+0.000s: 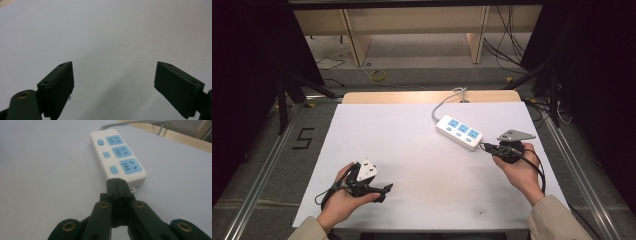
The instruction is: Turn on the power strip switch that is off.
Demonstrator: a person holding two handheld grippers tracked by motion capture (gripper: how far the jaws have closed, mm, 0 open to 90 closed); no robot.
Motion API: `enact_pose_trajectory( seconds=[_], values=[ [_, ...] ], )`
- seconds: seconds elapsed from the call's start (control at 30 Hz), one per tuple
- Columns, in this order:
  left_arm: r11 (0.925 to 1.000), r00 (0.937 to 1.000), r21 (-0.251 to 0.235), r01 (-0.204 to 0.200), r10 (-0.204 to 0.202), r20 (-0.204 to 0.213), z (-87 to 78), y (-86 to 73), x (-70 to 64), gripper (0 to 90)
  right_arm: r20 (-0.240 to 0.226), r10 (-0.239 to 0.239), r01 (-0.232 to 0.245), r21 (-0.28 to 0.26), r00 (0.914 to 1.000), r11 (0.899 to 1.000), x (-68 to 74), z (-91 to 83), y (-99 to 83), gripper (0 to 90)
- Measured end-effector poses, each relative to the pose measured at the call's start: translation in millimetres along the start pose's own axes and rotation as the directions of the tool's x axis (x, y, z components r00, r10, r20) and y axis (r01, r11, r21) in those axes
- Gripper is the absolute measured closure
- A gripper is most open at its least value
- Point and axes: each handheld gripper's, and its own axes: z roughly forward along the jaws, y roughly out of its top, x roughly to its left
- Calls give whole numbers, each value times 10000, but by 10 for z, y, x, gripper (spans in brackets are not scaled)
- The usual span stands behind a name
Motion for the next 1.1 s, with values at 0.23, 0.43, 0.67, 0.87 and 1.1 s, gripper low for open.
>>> enact_pose_trajectory(
  seconds=[0.23,0.43,0.67,0.87,1.1],
  values=[
    [10000,10000,-1,5,-5,7,1,0,0,158,10,0,0,26,10000,10000,-18,31,24,900],
    [10000,10000,16,7,-7,14,2,-1,0,158,41,11,-11,-3,10000,10000,-14,54,66,900],
    [10000,10000,18,11,-11,22,2,-1,-1,158,43,-31,31,25,10000,10000,-23,86,90,900],
    [10000,10000,20,-7,7,16,2,0,-2,158,82,-28,28,-19,10000,10000,-33,103,125,900],
    [10000,10000,23,-10,10,12,2,-1,-2,158,60,-23,23,28,10000,10000,-25,139,152,900]
  ],
)
